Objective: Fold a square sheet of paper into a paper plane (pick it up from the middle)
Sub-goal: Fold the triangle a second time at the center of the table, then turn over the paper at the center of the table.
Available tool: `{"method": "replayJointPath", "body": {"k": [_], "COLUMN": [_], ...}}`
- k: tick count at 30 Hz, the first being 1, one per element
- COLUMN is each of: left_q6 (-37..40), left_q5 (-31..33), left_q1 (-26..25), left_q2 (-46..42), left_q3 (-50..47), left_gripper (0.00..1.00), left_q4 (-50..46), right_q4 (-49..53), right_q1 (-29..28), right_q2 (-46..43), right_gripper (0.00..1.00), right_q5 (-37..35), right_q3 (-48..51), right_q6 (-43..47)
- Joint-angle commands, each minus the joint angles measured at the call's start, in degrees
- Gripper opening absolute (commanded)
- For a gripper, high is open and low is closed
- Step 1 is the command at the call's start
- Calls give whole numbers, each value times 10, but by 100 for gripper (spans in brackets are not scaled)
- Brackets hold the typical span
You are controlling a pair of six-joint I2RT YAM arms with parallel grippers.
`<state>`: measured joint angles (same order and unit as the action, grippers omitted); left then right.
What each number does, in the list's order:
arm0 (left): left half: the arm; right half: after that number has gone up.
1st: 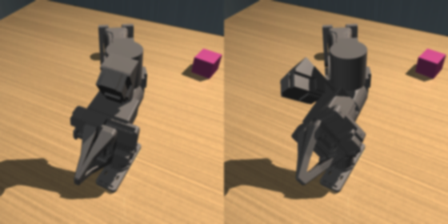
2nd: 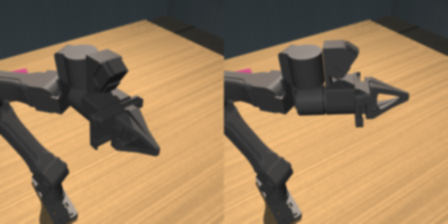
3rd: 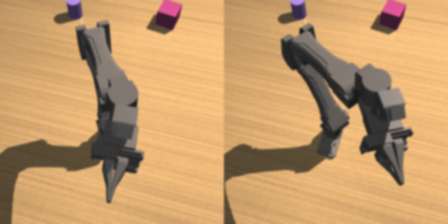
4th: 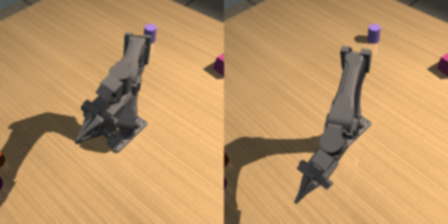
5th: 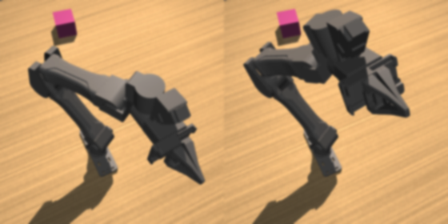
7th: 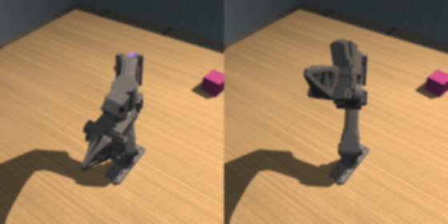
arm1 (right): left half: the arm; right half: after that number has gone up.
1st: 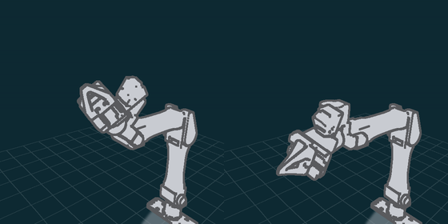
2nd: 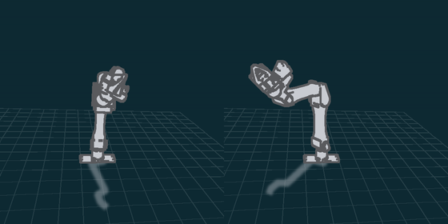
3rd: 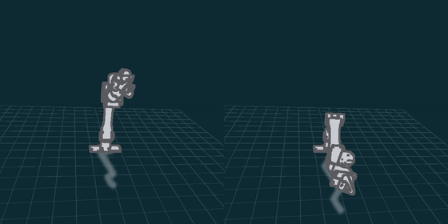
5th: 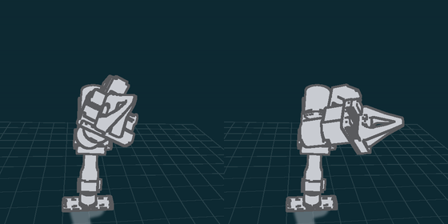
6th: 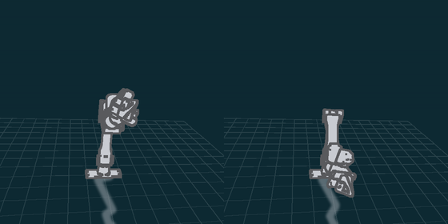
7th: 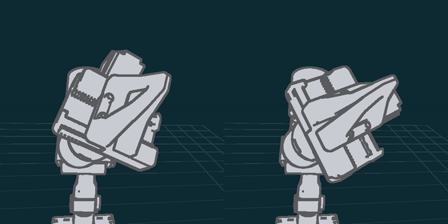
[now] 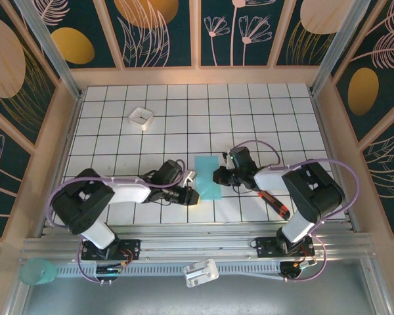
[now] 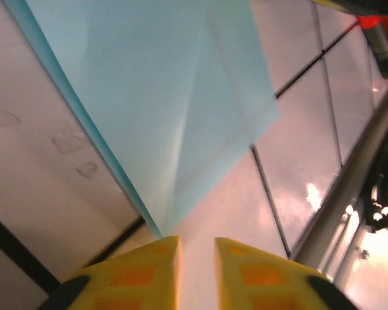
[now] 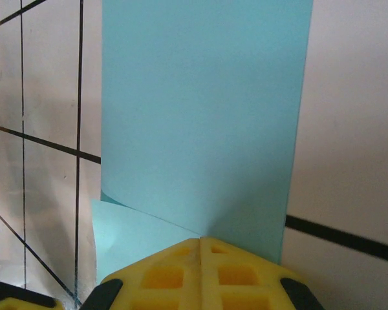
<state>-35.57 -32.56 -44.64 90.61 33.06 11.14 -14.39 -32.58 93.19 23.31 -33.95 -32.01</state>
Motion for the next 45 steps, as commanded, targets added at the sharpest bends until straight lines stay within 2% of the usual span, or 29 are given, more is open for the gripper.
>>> {"method": "replayJointPath", "body": {"k": [1,3,6,10,16,25,32,45], "left_q6": [-52,-85,-78,-42,-11,-3,2,6], "left_q5": [-12,15,52,82,89,87,83,76], "left_q1": [18,28,30,30,43,44,44,43], "left_q2": [-48,-47,-7,57,102,145,153,158], "left_q3": [-18,-15,36,98,119,117,105,104], "left_gripper": [32,35,34,24,13,1,0,0], "left_q4": [91,132,99,25,4,14,15,14], "right_q4": [69,85,114,178,224,176,134,44], "right_q1": [8,8,8,7,-28,-119,-135,-143], "right_q2": [-7,-39,-98,-171,-256,-233,-192,-167], "right_gripper": [0,2,11,21,29,34,37,36], "right_q5": [25,32,17,-38,-110,-171,-173,-138], "right_q3": [-32,-33,-18,14,62,90,98,108], "right_q6": [62,65,50,-1,-93,-199,-222,-236]}}
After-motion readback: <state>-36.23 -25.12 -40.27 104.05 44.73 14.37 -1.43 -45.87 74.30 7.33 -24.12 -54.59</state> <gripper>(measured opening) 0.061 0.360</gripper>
